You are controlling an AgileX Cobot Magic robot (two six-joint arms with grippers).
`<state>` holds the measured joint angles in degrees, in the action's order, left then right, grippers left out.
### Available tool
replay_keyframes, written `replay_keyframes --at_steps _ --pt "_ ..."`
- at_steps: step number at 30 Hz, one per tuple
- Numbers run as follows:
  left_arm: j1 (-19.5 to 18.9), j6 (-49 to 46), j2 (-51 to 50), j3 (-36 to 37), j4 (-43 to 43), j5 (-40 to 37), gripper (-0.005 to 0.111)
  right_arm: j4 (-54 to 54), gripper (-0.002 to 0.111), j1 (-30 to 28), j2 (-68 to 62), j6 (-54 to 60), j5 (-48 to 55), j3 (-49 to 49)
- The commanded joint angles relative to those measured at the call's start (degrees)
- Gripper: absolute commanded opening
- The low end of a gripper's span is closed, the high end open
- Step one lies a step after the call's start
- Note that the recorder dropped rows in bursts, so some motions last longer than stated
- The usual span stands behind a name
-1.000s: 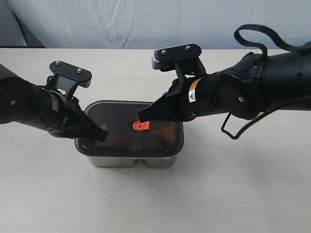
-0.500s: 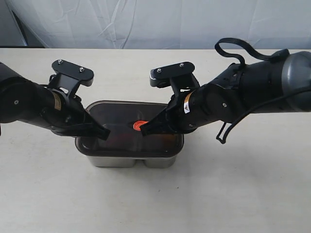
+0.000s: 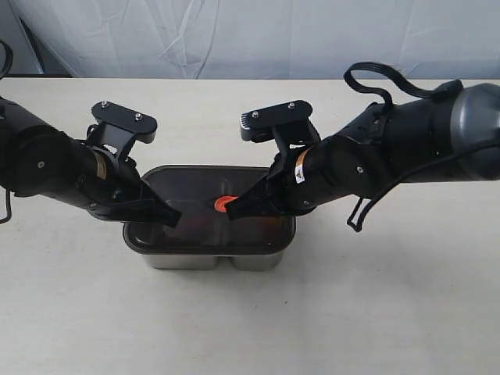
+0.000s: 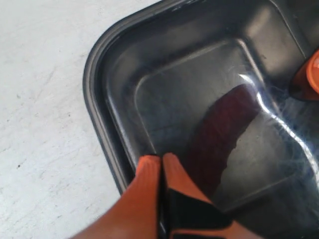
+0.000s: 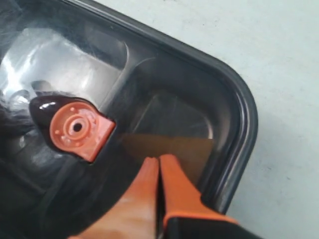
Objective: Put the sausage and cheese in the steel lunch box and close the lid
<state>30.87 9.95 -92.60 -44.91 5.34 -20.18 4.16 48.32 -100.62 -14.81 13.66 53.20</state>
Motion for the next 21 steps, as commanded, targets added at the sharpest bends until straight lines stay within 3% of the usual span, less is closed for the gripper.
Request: replay_keyframes --at_steps 1,21 --pt "0.05 -0.04 -2.25 1.00 -0.95 -2.60 0.000 0.11 0.000 -0.33 -2.97 0.24 0.63 0.06" --pt "0.05 -2.28 -1.37 1.00 -2.69 -1.85 0.000 0.34 0.000 -0.33 -0.57 0.24 1.25 0.06"
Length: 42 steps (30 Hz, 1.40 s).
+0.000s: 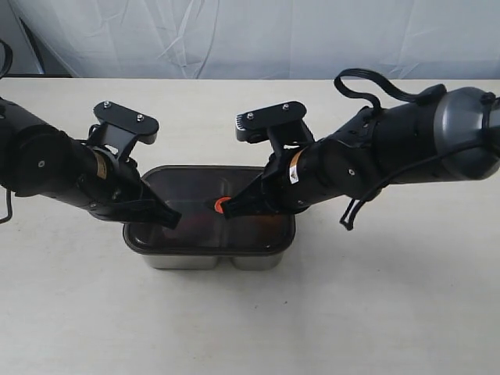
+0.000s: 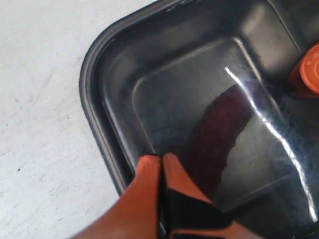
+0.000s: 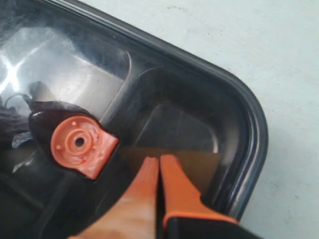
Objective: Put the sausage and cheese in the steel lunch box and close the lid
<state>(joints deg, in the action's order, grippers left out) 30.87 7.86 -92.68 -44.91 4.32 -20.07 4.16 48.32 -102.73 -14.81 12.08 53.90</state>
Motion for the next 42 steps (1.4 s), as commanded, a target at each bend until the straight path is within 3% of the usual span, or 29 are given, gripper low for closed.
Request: replay_keyframes --at_steps 1,13,21,32,42 --pt "0.05 -0.18 -0.85 1.00 -1.68 -1.59 0.000 0.47 0.000 -0.33 2.35 0.24 2.82 -0.64" --pt "0.05 -0.18 16.62 1.00 0.87 2.17 0.000 4.38 0.000 -0.33 17.42 0.24 8.38 -0.64" --pt "0.05 1.34 29.19 7.16 4.35 10.24 0.000 6.97 0.000 -0.33 26.64 0.24 11.82 -2.23" --pt "0.05 3.78 41.14 16.86 4.22 14.74 0.000 5.78 0.000 -0.33 33.24 -1.83 6.11 -14.04" --pt "0.05 3.91 57.70 23.50 0.21 12.45 0.000 4.52 0.000 -0.33 41.58 -4.23 0.68 -21.91"
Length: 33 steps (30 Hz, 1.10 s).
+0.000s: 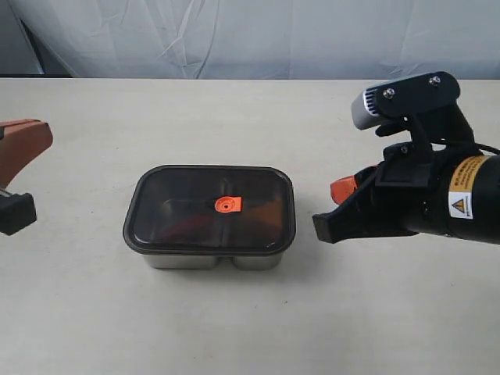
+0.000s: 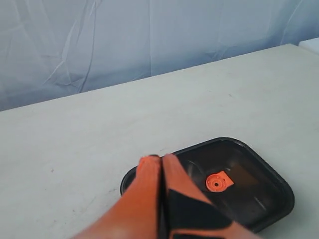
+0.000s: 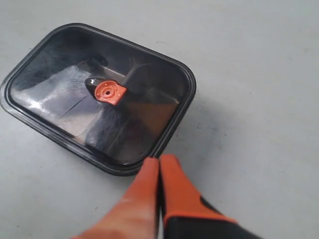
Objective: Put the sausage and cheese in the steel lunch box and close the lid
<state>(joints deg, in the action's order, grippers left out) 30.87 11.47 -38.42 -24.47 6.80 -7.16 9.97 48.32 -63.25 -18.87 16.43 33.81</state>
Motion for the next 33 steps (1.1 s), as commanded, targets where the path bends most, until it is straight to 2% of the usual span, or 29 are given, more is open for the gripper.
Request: replay_keyframes --at_steps 1,6,16,21,33 --pt "0.05 0.30 4.21 3.84 -2.27 -0.47 0.000 -1.75 0.000 -0.33 2.50 -0.26 -5.04 -2.49" --pt "0.05 0.33 8.40 5.53 -2.18 1.22 0.000 -2.78 0.000 -0.33 3.82 -0.26 -8.90 -5.91" --pt "0.05 0.33 8.40 5.65 -0.56 1.62 0.000 -2.78 0.000 -0.33 3.71 -0.14 -12.64 -6.11" --pt "0.05 0.22 8.40 5.65 -0.65 -3.15 0.000 -3.01 0.000 -0.33 3.71 -0.14 -12.25 -6.11" --pt "0.05 0.22 8.40 5.65 -0.77 -3.16 0.000 -3.01 0.000 -0.18 3.99 -0.14 -12.25 -6.11"
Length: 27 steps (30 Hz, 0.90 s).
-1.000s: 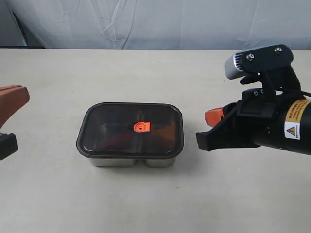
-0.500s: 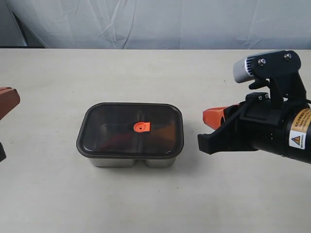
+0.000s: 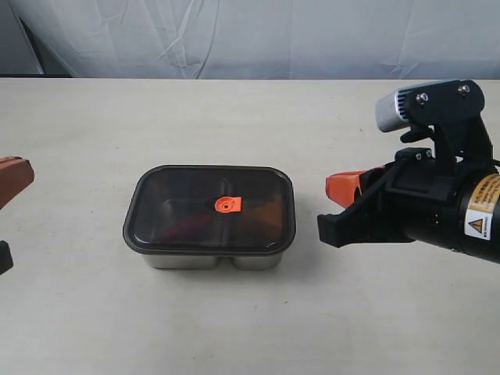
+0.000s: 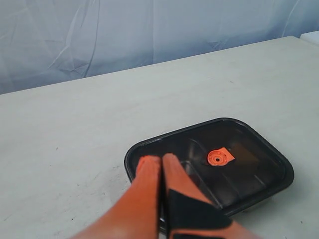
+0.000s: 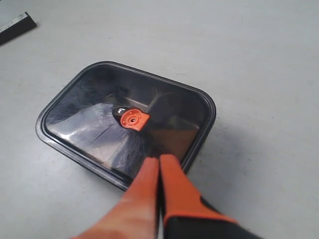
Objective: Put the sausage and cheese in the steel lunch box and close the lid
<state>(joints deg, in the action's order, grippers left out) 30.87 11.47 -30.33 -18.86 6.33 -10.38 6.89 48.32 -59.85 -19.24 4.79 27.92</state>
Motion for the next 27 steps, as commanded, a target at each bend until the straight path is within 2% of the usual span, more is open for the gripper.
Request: replay_keyframes --at_steps 1,10,12,17,20,23,27 --pt "0.05 0.22 0.31 0.03 -0.30 0.06 0.000 0.06 0.000 -0.18 0.91 0.23 -0.61 -0.22" --pt "0.05 0.09 0.31 0.03 -0.21 -0.10 0.000 3.06 0.000 -2.03 11.66 2.52 0.87 -0.22" --pt "0.05 0.09 0.31 0.03 0.02 -0.11 0.000 4.94 0.000 -5.45 15.16 4.33 2.22 -0.28" --pt "0.05 0.09 0.31 0.03 0.02 -0.11 0.000 4.93 0.000 -21.56 25.66 4.01 3.51 -4.35" --pt "0.05 0.09 0.31 0.03 0.02 -0.11 0.000 4.11 0.000 -28.56 33.33 4.03 3.60 -9.16" --pt "0.05 0.09 0.31 0.03 0.02 -0.11 0.000 4.36 0.000 -31.72 38.42 4.31 3.74 -14.06" --pt "0.05 0.09 0.31 0.03 0.02 -0.11 0.000 4.61 0.000 -32.25 43.00 4.31 3.74 -19.78"
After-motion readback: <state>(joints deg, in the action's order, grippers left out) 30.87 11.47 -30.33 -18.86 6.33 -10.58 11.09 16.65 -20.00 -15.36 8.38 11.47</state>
